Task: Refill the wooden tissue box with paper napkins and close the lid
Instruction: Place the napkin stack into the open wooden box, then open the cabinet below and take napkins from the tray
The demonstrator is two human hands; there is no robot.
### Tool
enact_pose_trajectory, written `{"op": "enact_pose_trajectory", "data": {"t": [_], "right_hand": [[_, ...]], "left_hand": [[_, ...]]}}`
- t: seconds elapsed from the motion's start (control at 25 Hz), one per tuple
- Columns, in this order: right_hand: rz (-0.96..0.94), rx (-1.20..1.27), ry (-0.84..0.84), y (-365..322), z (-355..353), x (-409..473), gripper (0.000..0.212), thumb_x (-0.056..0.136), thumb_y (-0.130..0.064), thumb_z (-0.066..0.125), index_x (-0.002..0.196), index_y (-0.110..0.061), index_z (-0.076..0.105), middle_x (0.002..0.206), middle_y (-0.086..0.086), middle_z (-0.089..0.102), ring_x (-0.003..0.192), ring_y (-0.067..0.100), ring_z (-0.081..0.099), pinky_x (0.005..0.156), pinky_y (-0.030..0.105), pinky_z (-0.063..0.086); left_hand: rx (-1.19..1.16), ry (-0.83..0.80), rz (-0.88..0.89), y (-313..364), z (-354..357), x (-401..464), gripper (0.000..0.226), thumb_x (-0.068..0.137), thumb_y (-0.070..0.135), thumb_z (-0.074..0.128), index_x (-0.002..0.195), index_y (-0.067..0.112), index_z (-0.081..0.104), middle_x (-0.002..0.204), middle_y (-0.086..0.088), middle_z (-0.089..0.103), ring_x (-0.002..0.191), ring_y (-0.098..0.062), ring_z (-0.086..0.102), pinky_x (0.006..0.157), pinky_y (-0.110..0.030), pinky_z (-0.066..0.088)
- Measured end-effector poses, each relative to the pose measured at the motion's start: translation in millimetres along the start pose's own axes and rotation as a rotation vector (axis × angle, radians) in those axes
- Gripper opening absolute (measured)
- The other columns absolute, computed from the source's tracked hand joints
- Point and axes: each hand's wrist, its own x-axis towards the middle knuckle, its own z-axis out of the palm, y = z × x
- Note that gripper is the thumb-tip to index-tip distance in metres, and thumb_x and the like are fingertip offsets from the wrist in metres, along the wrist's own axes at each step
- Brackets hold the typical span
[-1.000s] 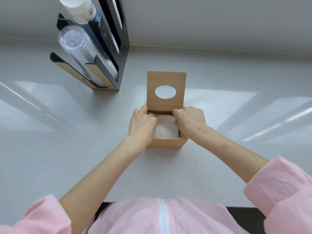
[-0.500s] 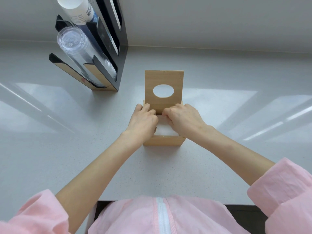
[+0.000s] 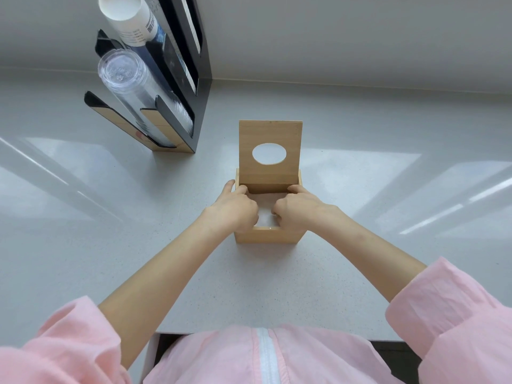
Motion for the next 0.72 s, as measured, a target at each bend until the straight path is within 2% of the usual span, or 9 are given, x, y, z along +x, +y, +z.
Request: {"op": "enact_pose_trajectory", "data": {"t": [0.04,0.12,0.24,0.32,0.4,0.48,0.72], "right_hand": [[0.005,0.055,0.056,0.0,0.0,-2.3,0.023,0.087,-0.006,0.039,0.069,-0.009,0.052,0.062,0.002,0.054,0.077,0.025,0.052,0.113,0.029,0.018],[0.008,0.174,0.198,0.5,-0.6,-8.0,0.021,0.087,-0.010,0.040,0.094,-0.007,0.060,0.094,0.008,0.066,0.096,0.027,0.058,0.108,0.029,0.023],[0.044,0.356,0.351,1.7,1.1,-25.5,0.039,0.089,-0.014,0.041,0.128,-0.011,0.049,0.129,0.008,0.056,0.122,0.023,0.048,0.111,0.031,0.020],[0.073,0.437,0.407,3.2,6.7,-42.6,0.050,0.091,-0.019,0.044,0.140,-0.014,0.032,0.147,0.005,0.037,0.136,0.019,0.032,0.114,0.031,0.011],[0.085,0.465,0.434,3.4,16.2,-59.1,0.062,0.091,-0.025,0.048,0.145,-0.019,0.019,0.156,0.002,0.018,0.142,0.018,0.017,0.115,0.032,0.006],[0.098,0.480,0.442,2.2,26.6,-73.5,0.071,0.090,-0.028,0.051,0.147,-0.022,0.010,0.158,0.002,0.007,0.145,0.018,0.005,0.117,0.035,0.003],[0.172,0.485,0.420,-4.2,55.4,-108.3,0.080,0.088,-0.038,0.052,0.147,-0.026,-0.001,0.158,0.002,-0.005,0.145,0.021,-0.008,0.117,0.041,-0.003]], "left_hand": [[-0.044,0.088,-0.002,0.9,1.2,-2.6,0.031,0.092,0.012,0.032,0.093,0.010,0.063,0.097,-0.003,0.063,0.121,-0.021,0.038,0.114,-0.048,-0.002],[-0.175,0.265,-0.017,3.2,2.8,-8.5,0.033,0.093,0.016,0.029,0.099,0.010,0.061,0.101,-0.003,0.063,0.114,-0.020,0.048,0.113,-0.048,0.000],[-0.424,0.438,-0.067,7.6,10.7,-22.1,0.034,0.094,0.023,0.032,0.117,0.014,0.055,0.123,-0.002,0.058,0.126,-0.018,0.042,0.113,-0.044,0.006],[-0.517,0.571,-0.116,12.9,19.1,-32.9,0.038,0.094,0.027,0.035,0.129,0.017,0.046,0.140,0.001,0.046,0.135,-0.015,0.030,0.113,-0.039,0.008],[-0.538,0.676,-0.158,19.6,26.8,-41.1,0.042,0.093,0.029,0.038,0.134,0.019,0.040,0.146,0.002,0.039,0.138,-0.013,0.024,0.113,-0.037,0.009],[-0.534,0.711,-0.199,29.1,32.6,-47.8,0.046,0.093,0.031,0.038,0.137,0.018,0.035,0.148,0.002,0.035,0.140,-0.013,0.020,0.113,-0.037,0.008],[-0.544,0.677,-0.301,70.5,52.1,-76.2,0.061,0.093,0.037,0.035,0.144,0.017,0.010,0.156,-0.001,0.010,0.143,-0.020,0.000,0.115,-0.044,-0.002]]}}
